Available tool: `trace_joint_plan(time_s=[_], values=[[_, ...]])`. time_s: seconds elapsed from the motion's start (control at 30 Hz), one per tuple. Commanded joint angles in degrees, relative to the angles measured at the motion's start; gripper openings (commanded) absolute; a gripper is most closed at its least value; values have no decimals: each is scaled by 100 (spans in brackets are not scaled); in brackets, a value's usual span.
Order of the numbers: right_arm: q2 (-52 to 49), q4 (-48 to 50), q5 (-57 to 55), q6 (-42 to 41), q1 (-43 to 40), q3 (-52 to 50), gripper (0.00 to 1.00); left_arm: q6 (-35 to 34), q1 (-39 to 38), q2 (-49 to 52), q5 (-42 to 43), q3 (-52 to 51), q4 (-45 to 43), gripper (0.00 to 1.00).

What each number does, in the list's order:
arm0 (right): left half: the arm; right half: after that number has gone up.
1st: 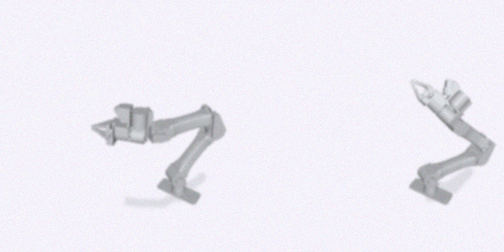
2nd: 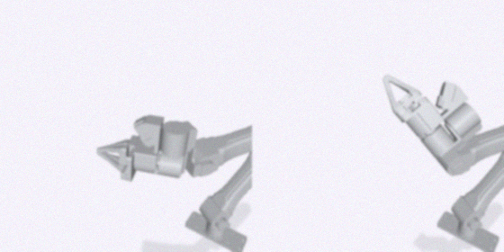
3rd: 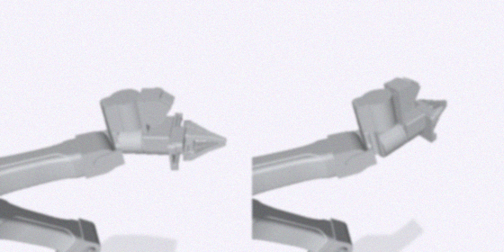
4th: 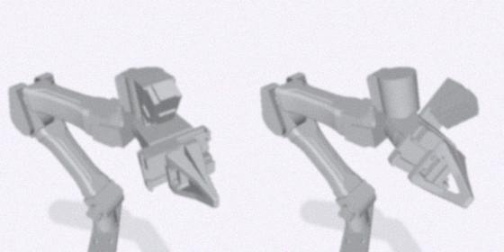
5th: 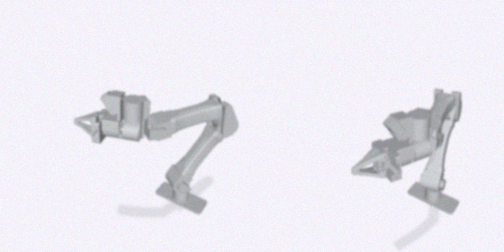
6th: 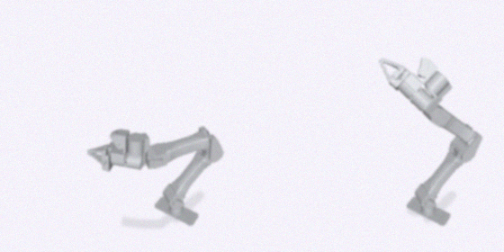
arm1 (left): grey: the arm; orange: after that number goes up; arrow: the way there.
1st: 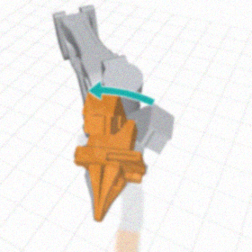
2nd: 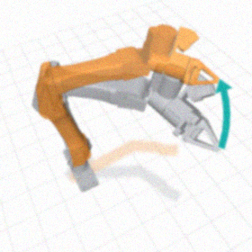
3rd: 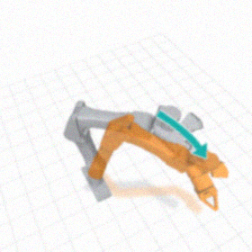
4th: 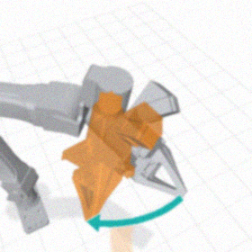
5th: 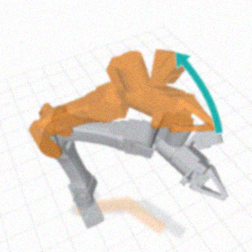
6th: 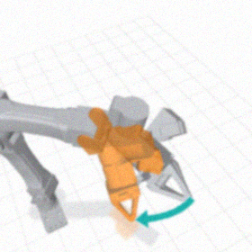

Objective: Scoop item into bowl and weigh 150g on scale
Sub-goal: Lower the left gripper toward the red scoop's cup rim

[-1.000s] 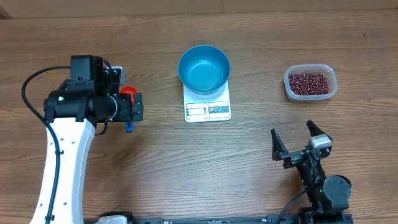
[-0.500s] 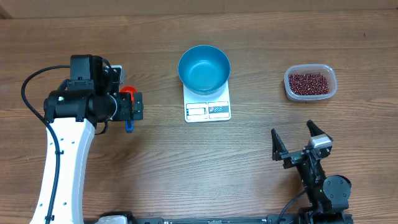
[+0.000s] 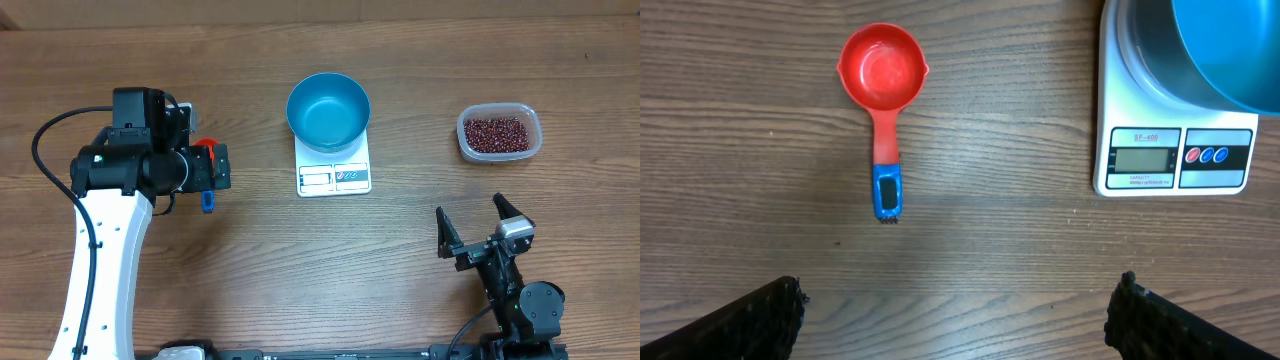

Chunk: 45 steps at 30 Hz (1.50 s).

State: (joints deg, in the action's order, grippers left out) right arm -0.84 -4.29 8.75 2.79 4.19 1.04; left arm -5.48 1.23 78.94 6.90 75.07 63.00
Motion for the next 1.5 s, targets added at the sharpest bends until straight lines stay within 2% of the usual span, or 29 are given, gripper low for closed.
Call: trace_joint_plan(time_s=[0.0,0.53,0.97,1.23,1.47], values=[[72,31,11,13,26,-59,100,-155,9,13,20,149,-26,100],[72,31,11,13,26,-59,100,-376,9,164,-328,149,-153,100],[72,31,11,13,26,-59,100,-378,9,1051,-328,149,-428,100],[72,31,11,13,24,-59,100,-376,31,1294,-765,149,-544,100],[72,31,11,13,26,-59,100,125,33,1373,-903,149,-610,100]])
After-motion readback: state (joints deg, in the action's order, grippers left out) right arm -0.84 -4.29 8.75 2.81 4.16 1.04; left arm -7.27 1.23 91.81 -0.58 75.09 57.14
